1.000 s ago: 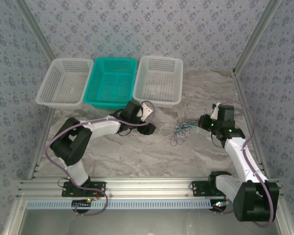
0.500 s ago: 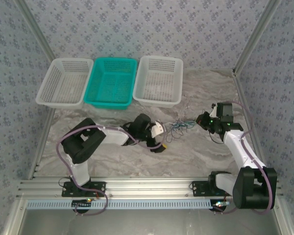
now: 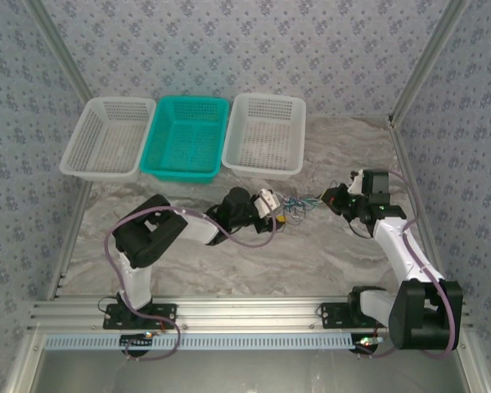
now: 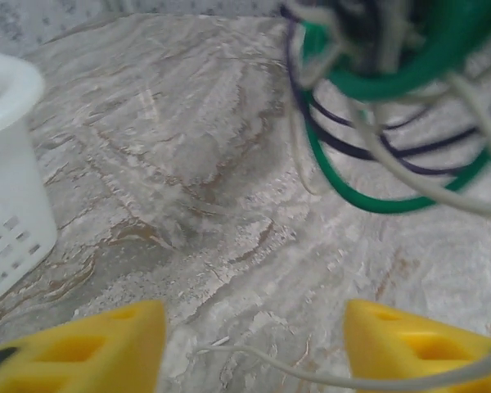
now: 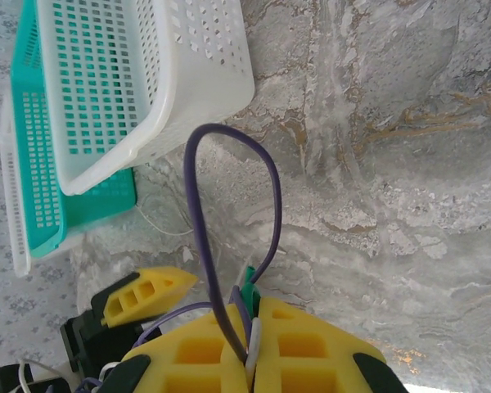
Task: Untangle the cables
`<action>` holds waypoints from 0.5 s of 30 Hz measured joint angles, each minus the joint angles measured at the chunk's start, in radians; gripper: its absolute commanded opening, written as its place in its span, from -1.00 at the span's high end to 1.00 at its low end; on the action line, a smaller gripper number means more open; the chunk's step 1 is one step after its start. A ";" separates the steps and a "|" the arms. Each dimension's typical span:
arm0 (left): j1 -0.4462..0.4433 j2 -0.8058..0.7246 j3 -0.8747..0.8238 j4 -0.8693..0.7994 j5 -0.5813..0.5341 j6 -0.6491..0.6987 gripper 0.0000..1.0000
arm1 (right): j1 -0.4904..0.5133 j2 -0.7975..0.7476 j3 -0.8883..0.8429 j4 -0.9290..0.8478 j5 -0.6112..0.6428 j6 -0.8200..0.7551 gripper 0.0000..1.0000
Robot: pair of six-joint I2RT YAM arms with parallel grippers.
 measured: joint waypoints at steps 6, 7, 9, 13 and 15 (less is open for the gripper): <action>0.000 -0.038 -0.052 0.016 -0.013 0.003 0.06 | -0.030 -0.002 0.000 0.003 -0.011 0.002 1.00; 0.000 -0.052 -0.063 0.010 -0.012 0.003 -0.04 | -0.039 -0.002 0.000 0.000 -0.011 0.002 1.00; 0.000 -0.085 -0.082 0.000 -0.012 -0.004 -0.04 | -0.053 -0.004 0.000 -0.005 -0.011 0.002 1.00; 0.000 -0.123 -0.090 -0.003 -0.012 -0.010 0.21 | -0.064 -0.004 0.000 -0.005 -0.012 0.002 1.00; 0.000 -0.125 -0.089 -0.003 -0.009 -0.016 0.37 | -0.064 -0.004 0.000 -0.005 -0.019 0.002 1.00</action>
